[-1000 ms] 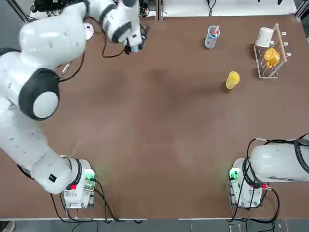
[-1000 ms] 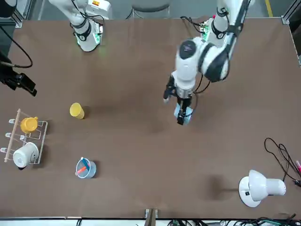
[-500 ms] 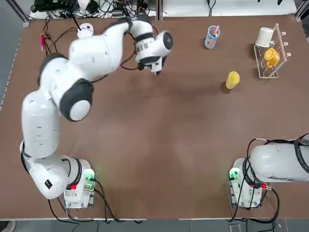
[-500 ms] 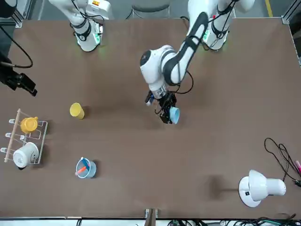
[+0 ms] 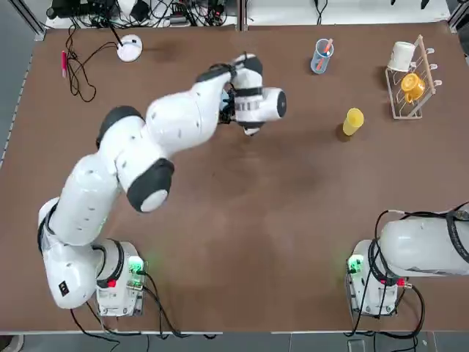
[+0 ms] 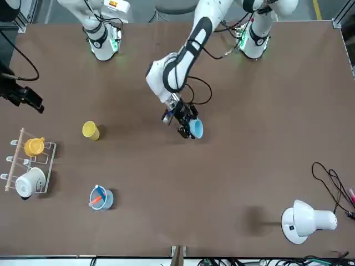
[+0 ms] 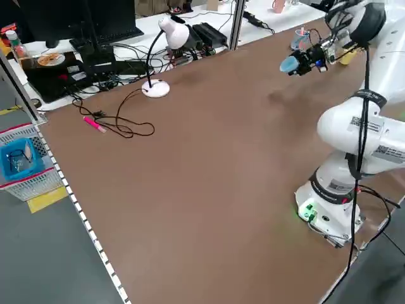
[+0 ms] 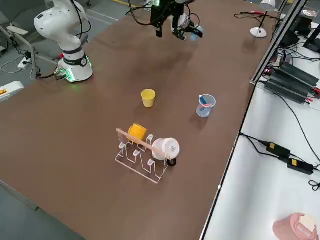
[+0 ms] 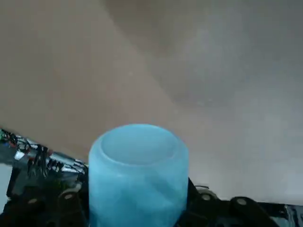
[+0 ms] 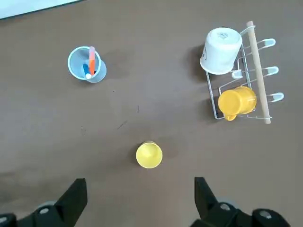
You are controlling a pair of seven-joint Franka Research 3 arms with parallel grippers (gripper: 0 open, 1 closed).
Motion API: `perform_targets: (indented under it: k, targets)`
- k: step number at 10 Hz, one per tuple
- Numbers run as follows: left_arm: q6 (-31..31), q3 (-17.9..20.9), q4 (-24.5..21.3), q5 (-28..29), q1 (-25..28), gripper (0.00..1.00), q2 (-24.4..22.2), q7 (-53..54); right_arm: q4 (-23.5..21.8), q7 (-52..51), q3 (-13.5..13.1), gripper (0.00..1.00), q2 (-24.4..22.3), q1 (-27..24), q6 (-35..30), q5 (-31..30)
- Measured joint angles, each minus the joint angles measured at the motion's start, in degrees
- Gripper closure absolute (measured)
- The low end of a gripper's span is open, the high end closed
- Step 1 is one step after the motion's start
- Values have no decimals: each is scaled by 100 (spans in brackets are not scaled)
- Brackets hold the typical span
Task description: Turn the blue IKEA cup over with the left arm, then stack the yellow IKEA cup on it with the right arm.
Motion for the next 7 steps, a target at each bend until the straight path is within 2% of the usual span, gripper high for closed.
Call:
perform_targets:
  k: [3,7]
  targets:
    - [-490,90,92,12,-315,33,306,-691,-62,0,-11,0,5,-1,1,0]
    - [-560,569,218,201,-851,33,828,-738,-318,0,-32,0,14,-42,200,7]
